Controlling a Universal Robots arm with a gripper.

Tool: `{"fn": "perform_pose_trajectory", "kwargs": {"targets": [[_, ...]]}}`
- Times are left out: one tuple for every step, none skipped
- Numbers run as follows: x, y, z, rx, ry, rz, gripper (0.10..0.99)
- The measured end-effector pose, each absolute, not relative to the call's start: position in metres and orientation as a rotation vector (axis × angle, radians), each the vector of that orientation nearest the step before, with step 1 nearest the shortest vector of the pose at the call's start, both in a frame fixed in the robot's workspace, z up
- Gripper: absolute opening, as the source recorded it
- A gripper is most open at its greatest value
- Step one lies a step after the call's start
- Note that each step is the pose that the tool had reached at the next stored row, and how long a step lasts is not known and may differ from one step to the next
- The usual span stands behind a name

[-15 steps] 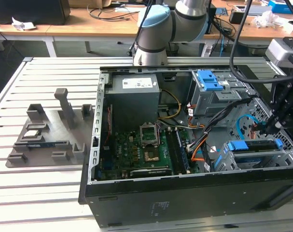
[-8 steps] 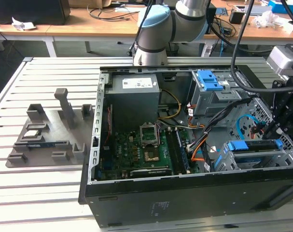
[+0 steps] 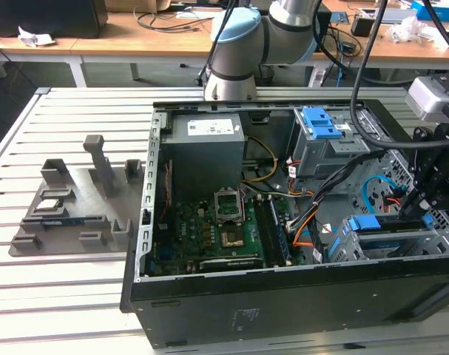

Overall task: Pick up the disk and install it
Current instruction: 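Insert the first disk wire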

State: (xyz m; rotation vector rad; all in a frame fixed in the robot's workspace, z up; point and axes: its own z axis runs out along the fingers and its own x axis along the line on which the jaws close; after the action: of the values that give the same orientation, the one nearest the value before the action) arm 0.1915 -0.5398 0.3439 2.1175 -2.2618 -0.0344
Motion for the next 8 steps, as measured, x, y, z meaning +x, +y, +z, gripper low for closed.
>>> {"fn": "perform_pose_trajectory", "kwargs": {"targets": [[0.1912, -0.5399, 0.3435, 2.119, -2.261, -0.035, 0.165], [0.1907, -0.5399, 0.3432, 2.121, -2.260, -0.036, 0.165], [0.1905, -0.5399, 0.3430, 2.122, -2.259, -0.036, 0.165], [0.1904, -0.5398, 0.3428, 2.124, -2.257, -0.036, 0.165], [0.1903, -0.5398, 0.3426, 2.125, -2.256, -0.036, 0.165], [0.1902, -0.5398, 0.3418, 2.126, -2.255, -0.036, 0.165], [0.1902, -0.5400, 0.3413, 2.127, -2.254, -0.036, 0.165], [0.1902, -0.5401, 0.3407, 2.128, -2.253, -0.036, 0.165]]}}
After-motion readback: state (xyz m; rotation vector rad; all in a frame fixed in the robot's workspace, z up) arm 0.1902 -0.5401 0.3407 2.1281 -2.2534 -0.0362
